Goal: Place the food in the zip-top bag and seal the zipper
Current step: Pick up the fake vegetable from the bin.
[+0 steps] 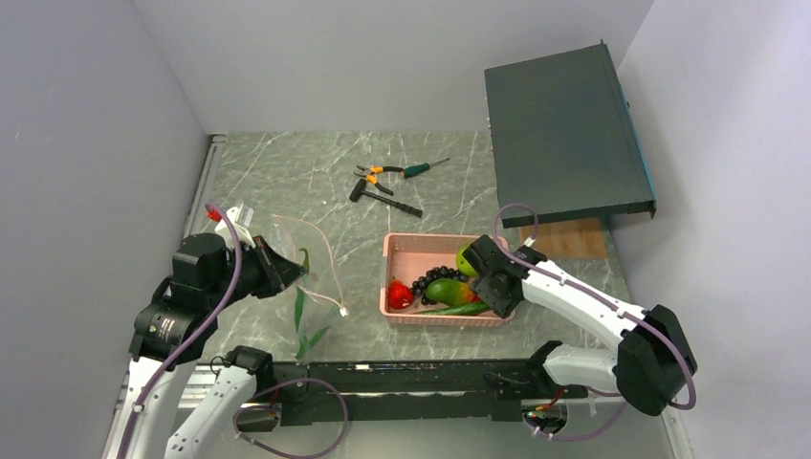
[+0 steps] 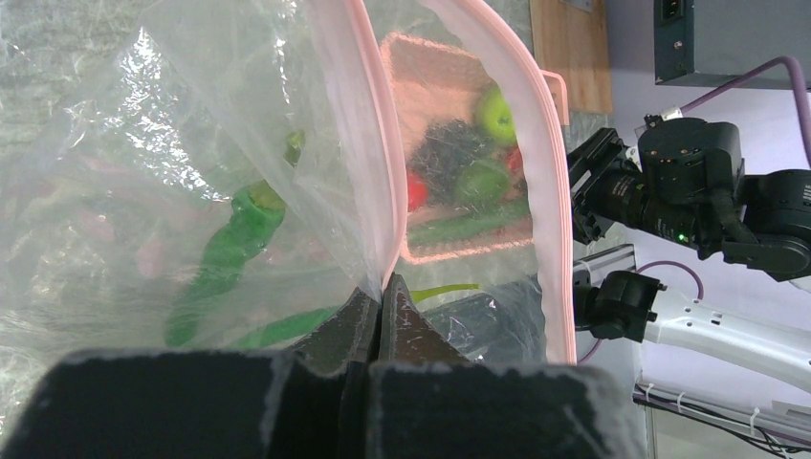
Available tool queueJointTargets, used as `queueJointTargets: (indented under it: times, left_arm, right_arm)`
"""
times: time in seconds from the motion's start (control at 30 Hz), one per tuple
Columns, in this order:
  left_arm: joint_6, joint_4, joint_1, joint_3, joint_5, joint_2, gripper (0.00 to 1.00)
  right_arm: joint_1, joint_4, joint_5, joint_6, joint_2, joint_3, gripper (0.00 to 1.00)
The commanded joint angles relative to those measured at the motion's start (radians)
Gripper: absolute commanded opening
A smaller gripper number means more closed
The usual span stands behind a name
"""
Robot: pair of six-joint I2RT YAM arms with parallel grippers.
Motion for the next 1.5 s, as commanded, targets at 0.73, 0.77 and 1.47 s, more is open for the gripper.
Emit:
queueJointTargets:
  times: [0.73, 0.77, 1.47]
  left_arm:
    - [-0.022, 0.067, -0.005, -0.029, 0.021, -0.026, 0.00]
    - [-0.022, 0.072, -0.005, -0.031, 0.032, -0.023, 0.00]
    - [-0.029, 0.041, -0.004, 0.010, 0.023, -0.021, 0.00]
  right_arm:
    - [0.026, 0.258, 0.116, -0.280, -0.285, 0.066, 0.00]
    - [0.026, 0.338, 0.087, -0.376, -0.300, 0.067, 0.00]
    - [0.355, 1.049, -0.236, -1.252, -0.146, 0.505, 0.00]
